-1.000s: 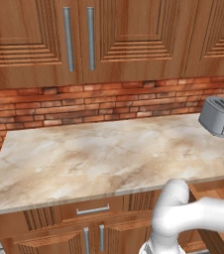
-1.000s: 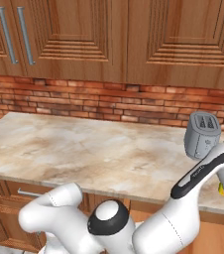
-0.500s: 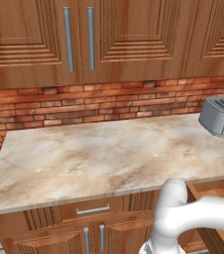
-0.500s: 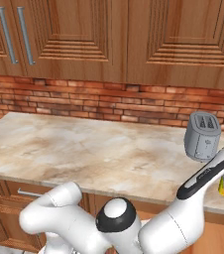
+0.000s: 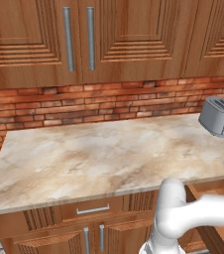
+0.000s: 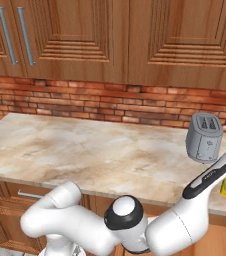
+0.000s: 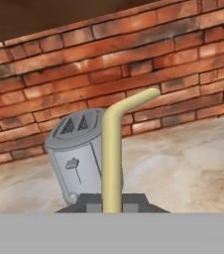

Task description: Pick up the straw from the right drawer and put it inside the smoothie cup.

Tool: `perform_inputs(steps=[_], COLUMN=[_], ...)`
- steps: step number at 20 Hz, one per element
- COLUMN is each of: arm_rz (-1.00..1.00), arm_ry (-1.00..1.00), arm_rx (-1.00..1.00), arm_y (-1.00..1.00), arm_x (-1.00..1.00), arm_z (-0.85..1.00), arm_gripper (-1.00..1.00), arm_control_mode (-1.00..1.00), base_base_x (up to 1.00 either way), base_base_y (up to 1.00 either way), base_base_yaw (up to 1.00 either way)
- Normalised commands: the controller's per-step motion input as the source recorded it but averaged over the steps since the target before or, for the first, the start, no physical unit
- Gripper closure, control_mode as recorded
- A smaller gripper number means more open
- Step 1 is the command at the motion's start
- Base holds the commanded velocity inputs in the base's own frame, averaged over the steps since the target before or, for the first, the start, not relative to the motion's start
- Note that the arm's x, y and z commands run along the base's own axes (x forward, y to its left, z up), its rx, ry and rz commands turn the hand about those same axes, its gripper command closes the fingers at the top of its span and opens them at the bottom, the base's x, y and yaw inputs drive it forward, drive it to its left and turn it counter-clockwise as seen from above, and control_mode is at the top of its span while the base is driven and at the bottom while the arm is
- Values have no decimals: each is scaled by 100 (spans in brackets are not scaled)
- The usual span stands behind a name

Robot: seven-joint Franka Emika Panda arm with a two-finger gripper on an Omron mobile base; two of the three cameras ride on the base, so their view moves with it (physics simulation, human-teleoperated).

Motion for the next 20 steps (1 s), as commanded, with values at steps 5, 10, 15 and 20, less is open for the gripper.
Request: perform_inputs(steps=[5,10,15,20], arm_rz=[0,0,0,0], arm_ry=[0,0,0,0], arm_rx=[0,0,0,0], arm_y=[0,0,0,0], arm_x=[11,7,5,9], arm_z=[-24,-12,0,0], arm_gripper=[100,100,100,100], arm_control_mode=[-100,-100,-100,-100], base_base_x=[0,0,0,0], base_base_y=[0,0,0,0], base_base_yaw=[0,0,0,0])
